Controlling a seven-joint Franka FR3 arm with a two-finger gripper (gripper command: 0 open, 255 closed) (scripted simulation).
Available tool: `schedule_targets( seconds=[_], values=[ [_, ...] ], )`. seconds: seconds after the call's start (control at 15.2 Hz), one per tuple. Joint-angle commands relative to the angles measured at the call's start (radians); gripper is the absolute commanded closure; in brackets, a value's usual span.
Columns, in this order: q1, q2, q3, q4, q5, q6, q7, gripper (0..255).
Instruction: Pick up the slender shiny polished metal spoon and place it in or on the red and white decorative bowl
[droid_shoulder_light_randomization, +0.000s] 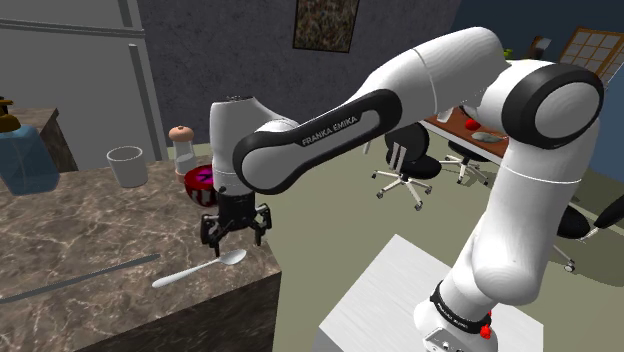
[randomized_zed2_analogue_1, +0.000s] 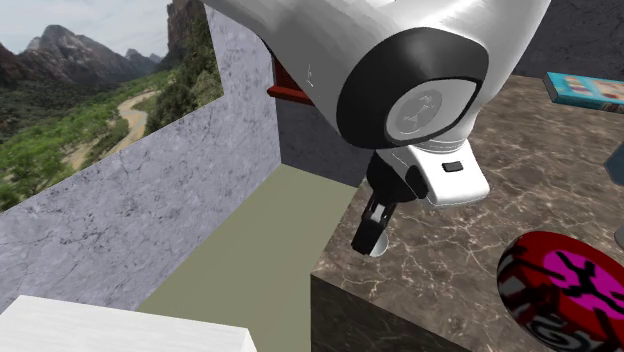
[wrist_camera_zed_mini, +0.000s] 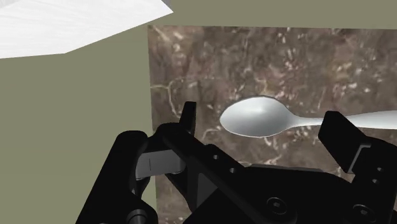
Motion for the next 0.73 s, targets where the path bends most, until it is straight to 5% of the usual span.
schedule_targets(
  seconds=[0.0, 0.66],
  values=[
    [0.009, 0.027, -0.001, 0.007, -0.012, 0.018, 0.016, 0],
    [0.020, 0.064, -0.005, -0.028, -0.030, 0.087, 0.029, 0]
  ],
)
